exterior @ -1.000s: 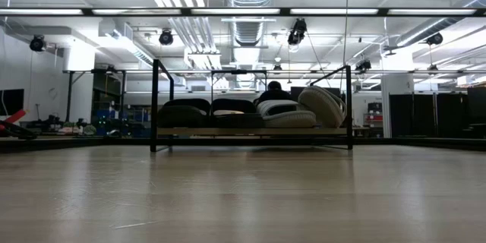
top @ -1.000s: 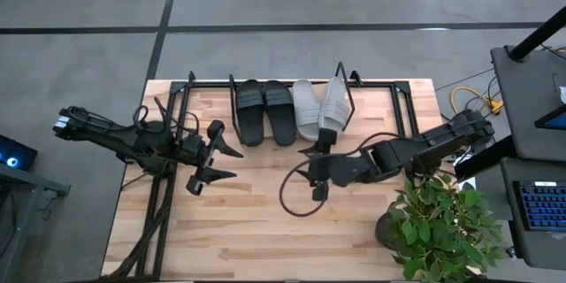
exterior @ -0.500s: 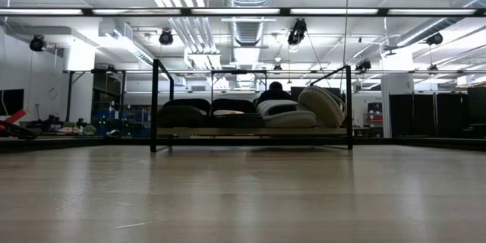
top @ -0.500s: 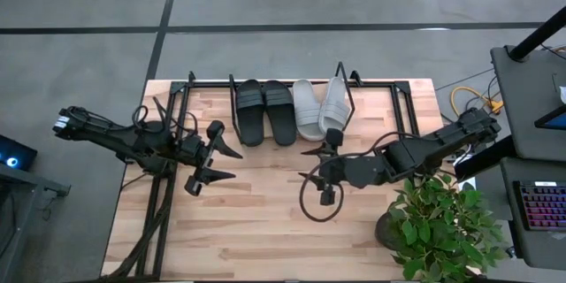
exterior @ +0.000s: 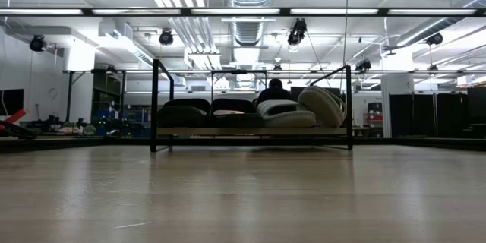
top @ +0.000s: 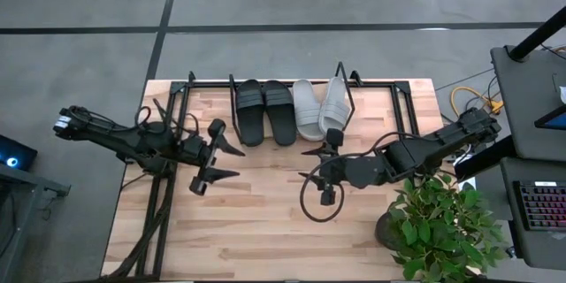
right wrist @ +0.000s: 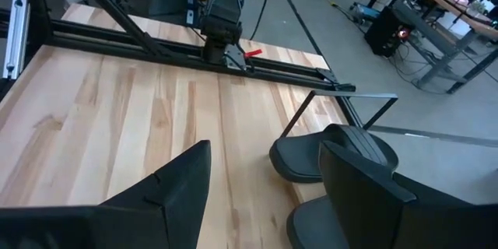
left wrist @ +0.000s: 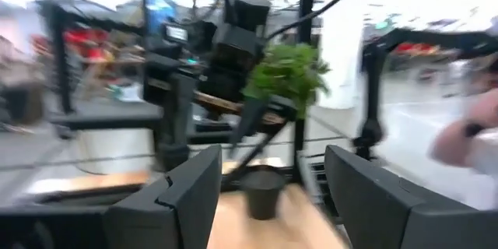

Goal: Pick and place slides into the shelf
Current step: Adjust the black slide from the shelf

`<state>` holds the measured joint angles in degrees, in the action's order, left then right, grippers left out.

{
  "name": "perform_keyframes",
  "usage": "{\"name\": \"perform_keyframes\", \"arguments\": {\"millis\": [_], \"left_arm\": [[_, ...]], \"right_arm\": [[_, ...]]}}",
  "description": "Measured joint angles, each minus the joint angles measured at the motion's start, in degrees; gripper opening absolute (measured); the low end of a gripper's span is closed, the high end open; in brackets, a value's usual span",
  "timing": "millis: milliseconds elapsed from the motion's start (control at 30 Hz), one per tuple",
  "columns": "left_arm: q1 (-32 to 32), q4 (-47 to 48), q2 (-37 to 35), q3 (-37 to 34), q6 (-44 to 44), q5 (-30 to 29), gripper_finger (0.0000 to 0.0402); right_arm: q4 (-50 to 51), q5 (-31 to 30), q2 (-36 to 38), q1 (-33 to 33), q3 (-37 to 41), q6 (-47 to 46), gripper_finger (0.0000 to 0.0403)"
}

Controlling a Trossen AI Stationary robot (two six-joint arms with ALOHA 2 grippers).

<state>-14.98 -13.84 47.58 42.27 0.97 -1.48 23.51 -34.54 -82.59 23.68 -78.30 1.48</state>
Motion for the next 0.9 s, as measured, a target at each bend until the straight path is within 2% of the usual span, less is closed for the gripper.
{"name": "perform_keyframes", "arguments": {"millis": [100, 167, 300, 400, 600, 733, 833, 900], "left_arm": [[0.0, 0.4, -0.1, 0.0, -6.3, -2.0, 0.0188], [0.0, 0.1, 0.2, 0.0, -7.4, -2.0, 0.0157], [0.0, 0.0, 0.9, -0.1, -7.4, -2.0, 0.0073], [0.0, 0.2, 0.9, 0.0, -7.6, -2.1, 0.0014], [0.0, -3.5, 3.3, 0.7, -9.0, -9.4, 0.0002], [-0.1, -4.8, 8.2, 2.4, -13.7, -12.4, 0.0], [0.0, -5.2, 12.5, 5.8, -16.3, -16.4, 0.0], [0.0, -4.4, 15.0, 8.3, -20.0, -17.1, 0.0]], "right_arm": [[0.0, -0.4, 0.0, 0.3, 0.0, -0.3, 0.023], [0.1, -3.1, 0.0, 1.0, 0.0, 0.0, 0.0228], [0.2, -10.0, 0.2, 2.9, 0.4, 1.4, 0.0221], [0.2, -12.0, 0.7, 4.0, 1.0, 1.4, 0.0216], [0.3, -12.4, 3.2, 5.0, 3.7, -0.6, 0.0207], [0.1, -14.6, 5.5, 4.9, 6.6, -1.9, 0.0201], [-0.3, -15.6, 7.3, 4.9, 9.3, -2.4, 0.0197], [-0.8, -15.6, 8.4, 4.9, 11.0, -3.0, 0.0195]]}}
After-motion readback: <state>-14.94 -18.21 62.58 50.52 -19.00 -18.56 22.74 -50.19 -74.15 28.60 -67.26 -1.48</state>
